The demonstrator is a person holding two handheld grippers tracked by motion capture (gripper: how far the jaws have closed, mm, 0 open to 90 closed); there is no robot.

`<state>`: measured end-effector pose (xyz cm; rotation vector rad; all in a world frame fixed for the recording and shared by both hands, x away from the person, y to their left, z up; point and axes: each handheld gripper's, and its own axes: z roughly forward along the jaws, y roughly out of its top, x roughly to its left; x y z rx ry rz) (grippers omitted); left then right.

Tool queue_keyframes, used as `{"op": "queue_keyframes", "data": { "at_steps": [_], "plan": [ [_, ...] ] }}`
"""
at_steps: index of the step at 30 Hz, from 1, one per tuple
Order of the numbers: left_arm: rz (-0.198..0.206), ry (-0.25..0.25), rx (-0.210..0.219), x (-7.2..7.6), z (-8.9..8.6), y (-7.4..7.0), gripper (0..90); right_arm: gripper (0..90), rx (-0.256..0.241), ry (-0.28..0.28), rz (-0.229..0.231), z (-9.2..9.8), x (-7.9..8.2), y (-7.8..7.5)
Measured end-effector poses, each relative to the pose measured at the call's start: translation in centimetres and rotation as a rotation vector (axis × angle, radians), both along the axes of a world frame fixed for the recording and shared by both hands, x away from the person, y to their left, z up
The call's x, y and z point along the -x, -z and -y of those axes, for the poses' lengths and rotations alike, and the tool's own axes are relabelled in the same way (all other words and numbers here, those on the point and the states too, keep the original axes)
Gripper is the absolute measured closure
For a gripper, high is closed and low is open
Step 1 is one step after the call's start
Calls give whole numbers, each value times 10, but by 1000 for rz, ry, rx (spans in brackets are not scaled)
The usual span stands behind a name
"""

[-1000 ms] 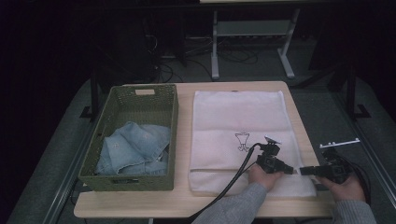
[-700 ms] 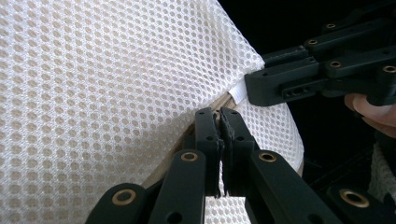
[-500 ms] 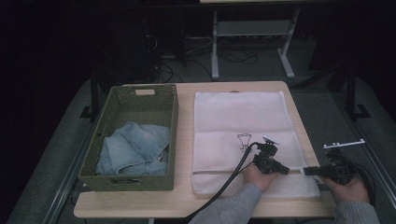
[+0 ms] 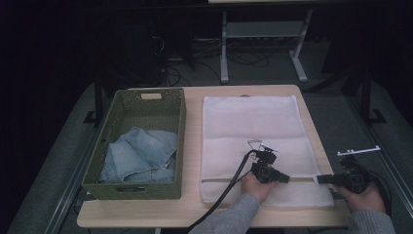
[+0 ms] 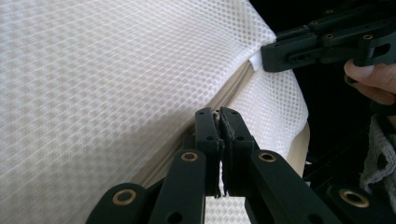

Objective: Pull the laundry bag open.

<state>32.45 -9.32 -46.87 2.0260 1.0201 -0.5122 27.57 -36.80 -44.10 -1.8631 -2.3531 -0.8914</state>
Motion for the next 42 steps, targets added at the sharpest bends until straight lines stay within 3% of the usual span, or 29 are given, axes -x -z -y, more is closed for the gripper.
{"op": "queue_keyframes", "data": {
  "at_steps": [20, 42],
  "plan": [
    [-20, -25, -2, -1, -39, -3, 876, 822, 18, 10, 21, -1, 2, -3],
    [-36, -44, 0, -2, -60, -2, 877, 822, 32, 16, 20, 0, 2, -2]
  ]
}}
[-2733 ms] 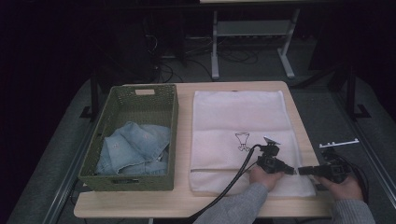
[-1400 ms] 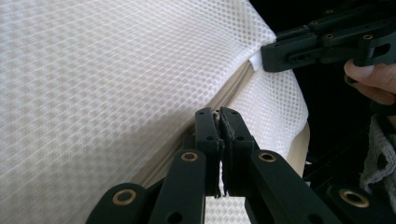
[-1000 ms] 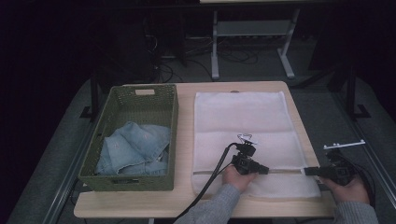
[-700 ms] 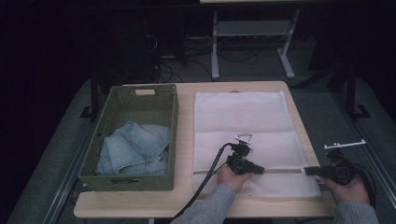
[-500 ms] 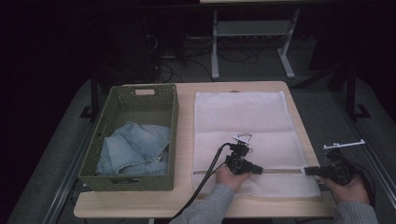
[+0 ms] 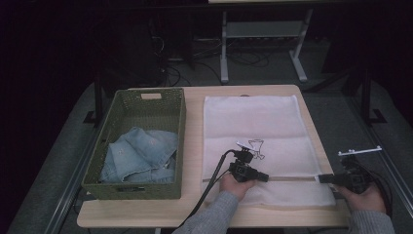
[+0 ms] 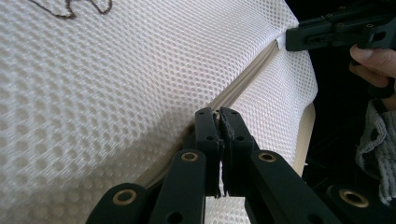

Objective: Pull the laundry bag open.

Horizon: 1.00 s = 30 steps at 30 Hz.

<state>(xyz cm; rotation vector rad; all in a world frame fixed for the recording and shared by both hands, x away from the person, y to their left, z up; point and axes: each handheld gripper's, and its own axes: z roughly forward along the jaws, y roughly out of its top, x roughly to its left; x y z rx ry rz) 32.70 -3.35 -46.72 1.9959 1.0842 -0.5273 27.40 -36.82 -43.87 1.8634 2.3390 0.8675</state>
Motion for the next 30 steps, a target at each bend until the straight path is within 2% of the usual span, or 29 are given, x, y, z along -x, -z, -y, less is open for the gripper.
{"op": "queue_keyframes", "data": {
  "at_steps": [11, 16, 20, 30],
  "plan": [
    [9, -12, -16, 3, -17, 0, 877, 822, 23, 6, -2, 1, 0, -1],
    [14, -28, -27, 5, -30, -1, 877, 822, 31, 9, 0, 2, 0, -3],
    [33, -47, -50, 8, -43, -5, 877, 822, 40, 12, 0, 4, 0, -4],
    [34, -81, -83, 14, -68, -11, 876, 822, 57, 19, -2, 9, 1, -5]
  ]
}}
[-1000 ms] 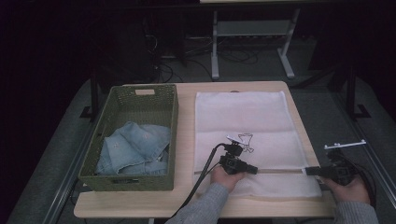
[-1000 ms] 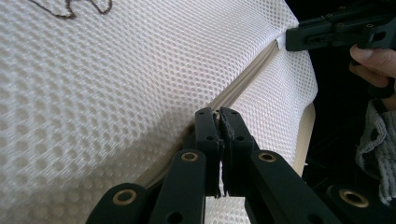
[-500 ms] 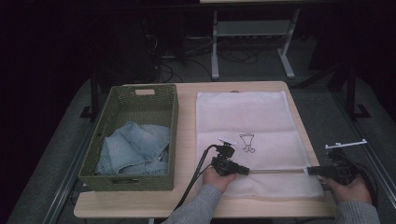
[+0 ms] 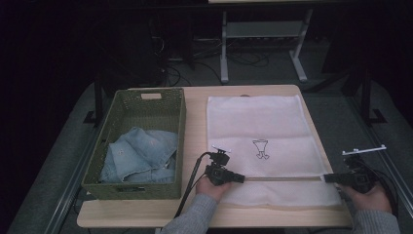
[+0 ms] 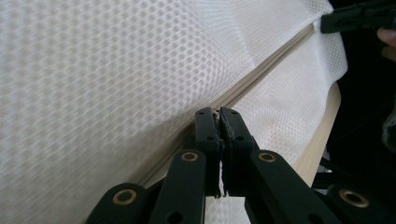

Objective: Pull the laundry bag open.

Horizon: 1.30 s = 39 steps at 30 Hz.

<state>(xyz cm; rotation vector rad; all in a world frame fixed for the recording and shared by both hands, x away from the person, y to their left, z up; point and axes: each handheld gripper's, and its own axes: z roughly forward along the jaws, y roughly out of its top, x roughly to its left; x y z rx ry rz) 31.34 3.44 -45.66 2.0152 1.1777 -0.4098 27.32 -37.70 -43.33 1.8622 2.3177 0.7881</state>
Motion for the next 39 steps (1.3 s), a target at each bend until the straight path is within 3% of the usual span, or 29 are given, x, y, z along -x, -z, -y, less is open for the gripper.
{"op": "queue_keyframes", "data": {
  "at_steps": [15, 28, 39],
  "plan": [
    [22, -18, -24, 6, -15, -4, 877, 822, 13, 47, -3, 22, 8, 2],
    [40, -68, -40, 14, -37, -3, 877, 823, 15, 98, -9, 39, 13, 5],
    [85, -98, -108, 22, -43, -6, 877, 822, 17, 93, -16, 37, 13, 8]
  ]
}}
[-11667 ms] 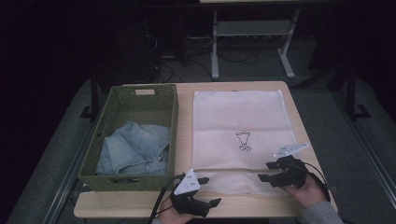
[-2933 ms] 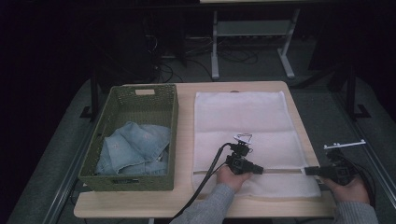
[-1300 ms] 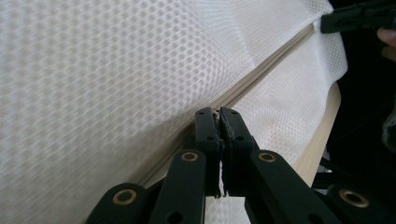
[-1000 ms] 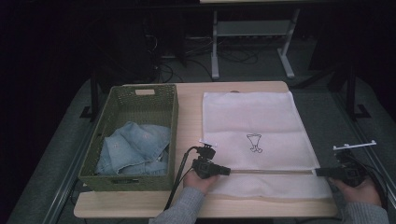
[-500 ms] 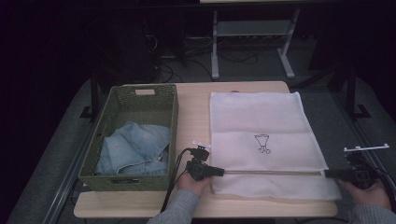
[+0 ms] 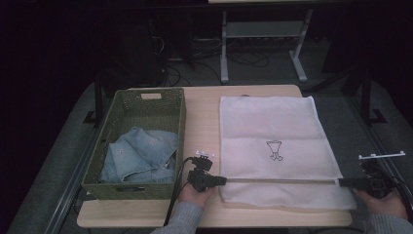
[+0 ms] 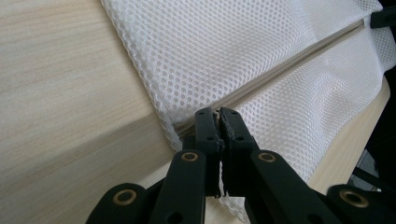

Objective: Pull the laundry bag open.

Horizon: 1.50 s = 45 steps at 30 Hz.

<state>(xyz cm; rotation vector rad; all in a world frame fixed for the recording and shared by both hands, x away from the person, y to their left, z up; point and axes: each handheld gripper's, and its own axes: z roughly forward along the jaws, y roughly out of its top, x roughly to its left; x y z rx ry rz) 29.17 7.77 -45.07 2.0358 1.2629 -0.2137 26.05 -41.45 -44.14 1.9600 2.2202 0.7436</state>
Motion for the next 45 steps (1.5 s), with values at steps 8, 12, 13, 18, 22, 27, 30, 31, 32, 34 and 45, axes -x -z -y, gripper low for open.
{"op": "queue_keyframes", "data": {
  "at_steps": [8, 12, 13, 18, 22, 27, 30, 31, 32, 34, 45],
  "plan": [
    [25, -7, -22, 7, -2, -1, 866, 820, -4, -23, 18, -5, -1, -1],
    [25, -21, -21, 9, -4, -1, 786, 799, -32, -49, 23, -7, -1, 0],
    [28, -25, -25, 10, -5, -1, 761, 779, -37, -63, 26, -9, -2, 1],
    [46, -36, -34, 13, -7, -1, 716, 576, 11, -109, 71, -21, -4, -4],
    [52, -43, -25, 14, -10, -3, 705, 537, 43, -153, 121, -33, -5, -11],
    [62, -50, -5, 15, -13, -5, 701, 524, 33, -217, 147, -47, -7, -14],
    [65, -45, 9, 15, -13, -6, 697, 508, 32, -257, 172, -58, -7, -17],
    [66, -43, 14, 15, -12, -6, 697, 501, 34, -271, 178, -62, -7, -18],
    [66, -41, 20, 14, -12, -6, 696, 495, 33, -282, 182, -66, -7, -19],
    [68, -38, 29, 14, -11, -6, 696, 492, 33, -314, 199, -74, -7, -21],
    [77, -28, 74, 10, -12, -8, 680, 455, 11, -454, 262, -109, -13, -27]
  ]
}}
